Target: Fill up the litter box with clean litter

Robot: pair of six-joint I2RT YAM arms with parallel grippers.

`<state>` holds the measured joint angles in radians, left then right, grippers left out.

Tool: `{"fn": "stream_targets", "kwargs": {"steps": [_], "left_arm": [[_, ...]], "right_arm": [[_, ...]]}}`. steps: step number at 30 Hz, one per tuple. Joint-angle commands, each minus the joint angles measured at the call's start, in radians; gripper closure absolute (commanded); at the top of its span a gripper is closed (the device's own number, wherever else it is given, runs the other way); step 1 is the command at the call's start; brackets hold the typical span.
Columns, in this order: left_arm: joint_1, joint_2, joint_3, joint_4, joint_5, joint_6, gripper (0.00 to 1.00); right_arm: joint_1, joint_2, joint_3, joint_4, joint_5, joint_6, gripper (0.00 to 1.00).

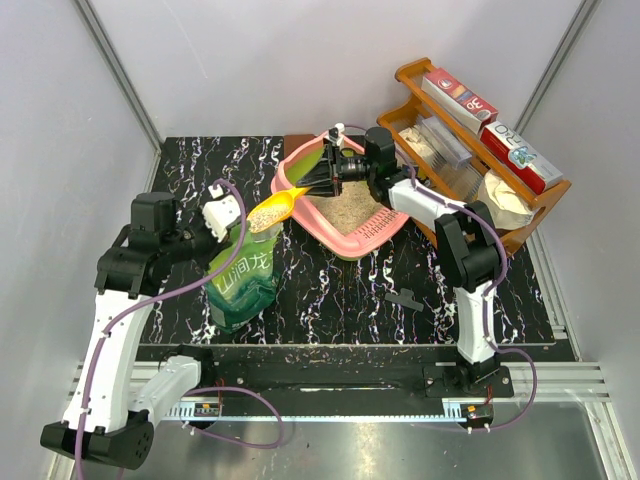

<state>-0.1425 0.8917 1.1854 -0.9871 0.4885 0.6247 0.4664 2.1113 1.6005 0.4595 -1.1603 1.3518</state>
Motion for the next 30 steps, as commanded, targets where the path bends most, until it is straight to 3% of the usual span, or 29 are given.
{"fn": "stream_targets", "kwargs": {"steps": [1, 10, 30], "left_arm": [[0.006, -0.02, 0.069, 0.034, -0.014, 0.017, 1.0], [0.021, -0.027, 0.062, 0.015, -0.025, 0.013, 1.0], [0.023, -0.028, 0.029, 0.039, -0.019, 0.017, 1.0]], "right_arm": [[-0.009, -0.056, -0.02, 0.03, -0.007, -0.013, 1.0], [-0.011, 0.03, -0.096, 0.186, -0.012, 0.102, 1.0], [-0.144, -0.063, -0.093, 0.071, -0.027, 0.075, 1.0]]}}
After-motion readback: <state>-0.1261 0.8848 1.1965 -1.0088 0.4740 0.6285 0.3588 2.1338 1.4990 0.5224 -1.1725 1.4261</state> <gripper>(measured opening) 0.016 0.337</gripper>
